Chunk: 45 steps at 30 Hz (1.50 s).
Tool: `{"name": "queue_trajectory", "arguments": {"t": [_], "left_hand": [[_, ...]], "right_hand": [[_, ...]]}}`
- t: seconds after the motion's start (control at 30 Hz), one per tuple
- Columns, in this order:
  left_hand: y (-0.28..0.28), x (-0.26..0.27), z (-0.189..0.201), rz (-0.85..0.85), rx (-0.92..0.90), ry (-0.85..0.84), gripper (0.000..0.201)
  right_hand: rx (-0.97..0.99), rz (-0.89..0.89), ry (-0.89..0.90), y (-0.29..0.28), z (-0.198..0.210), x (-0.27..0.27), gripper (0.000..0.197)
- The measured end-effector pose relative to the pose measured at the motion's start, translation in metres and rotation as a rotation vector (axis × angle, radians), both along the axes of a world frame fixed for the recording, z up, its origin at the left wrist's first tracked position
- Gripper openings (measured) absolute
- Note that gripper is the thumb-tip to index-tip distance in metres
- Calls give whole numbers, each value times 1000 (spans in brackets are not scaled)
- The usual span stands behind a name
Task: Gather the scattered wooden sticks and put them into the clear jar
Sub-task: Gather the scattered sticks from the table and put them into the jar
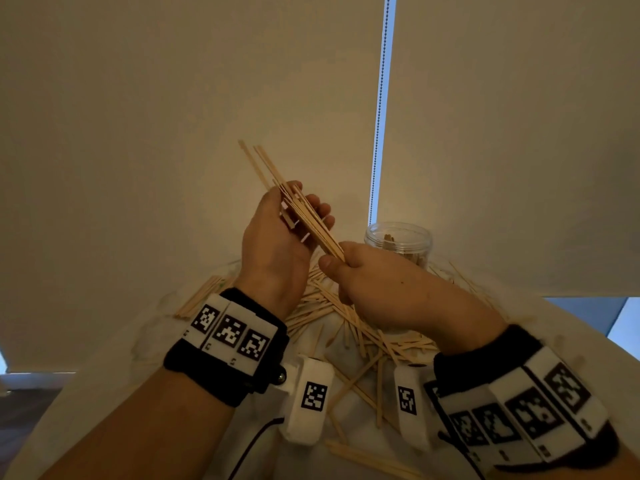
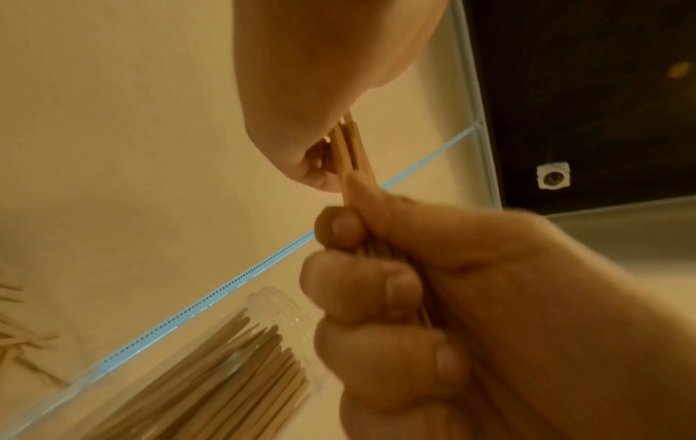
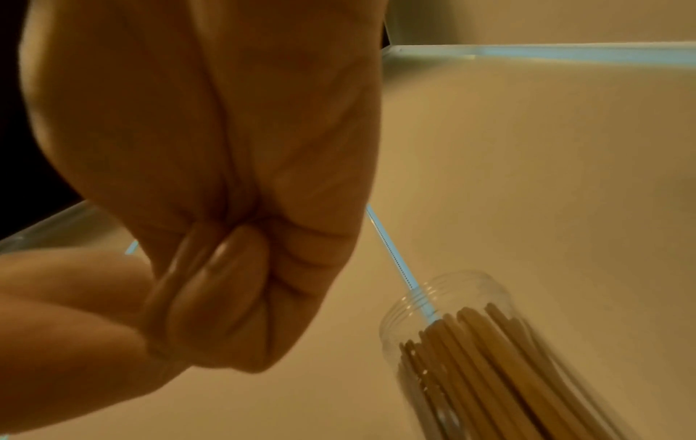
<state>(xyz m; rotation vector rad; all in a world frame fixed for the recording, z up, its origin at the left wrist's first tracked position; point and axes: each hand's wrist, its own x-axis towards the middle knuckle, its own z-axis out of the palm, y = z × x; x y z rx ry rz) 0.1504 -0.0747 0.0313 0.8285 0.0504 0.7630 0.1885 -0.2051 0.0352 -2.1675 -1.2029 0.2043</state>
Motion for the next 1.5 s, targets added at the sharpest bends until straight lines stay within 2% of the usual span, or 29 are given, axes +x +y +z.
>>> {"name": "queue_trajectory", "arguments": {"t": [0.1, 0.2, 0.3, 0.4, 0.53, 0.67, 0.73, 0.9, 1.0, 1.1, 1.2, 1.33, 1.5], "left_hand": [[12, 1, -2, 74, -94, 6, 23], [8, 3, -8, 75, -44, 135, 26], [-14, 5, -13, -138, 93, 224, 30], [-37, 5, -19, -353, 188, 198, 37], [-39, 8, -24, -416, 151, 182, 42], [-35, 3, -18, -411, 212, 267, 36], [-26, 1, -12, -371, 181, 280, 38], [25, -6, 7, -100, -59, 182, 71], [49, -13, 13, -107, -32, 140, 82], [49, -17, 18, -133, 50, 122, 69], [40, -15, 17, -47, 114, 135, 46], [34, -7, 13, 29, 33, 94, 18], [27, -4, 11, 95, 69, 51, 19]], "right_hand": [[5, -40, 46, -9, 4, 3, 32], [101, -135, 50, -12, 8, 8, 32], [236, -213, 31, -5, 5, 11, 28], [334, -275, 4, 0, 0, 12, 24], [391, -297, -8, 2, 1, 12, 23], [351, -307, -17, -3, 5, 16, 23], [294, -288, -18, -9, 8, 20, 26], [156, -113, 133, -23, 11, 23, 27], [29, -68, 58, -20, 8, 19, 28], [-67, -19, 14, -13, 3, 13, 26], [-97, 19, 66, -11, 0, 9, 27], [-65, 7, 127, -12, 2, 6, 31], [-48, 9, 154, -12, 2, 5, 30]]}}
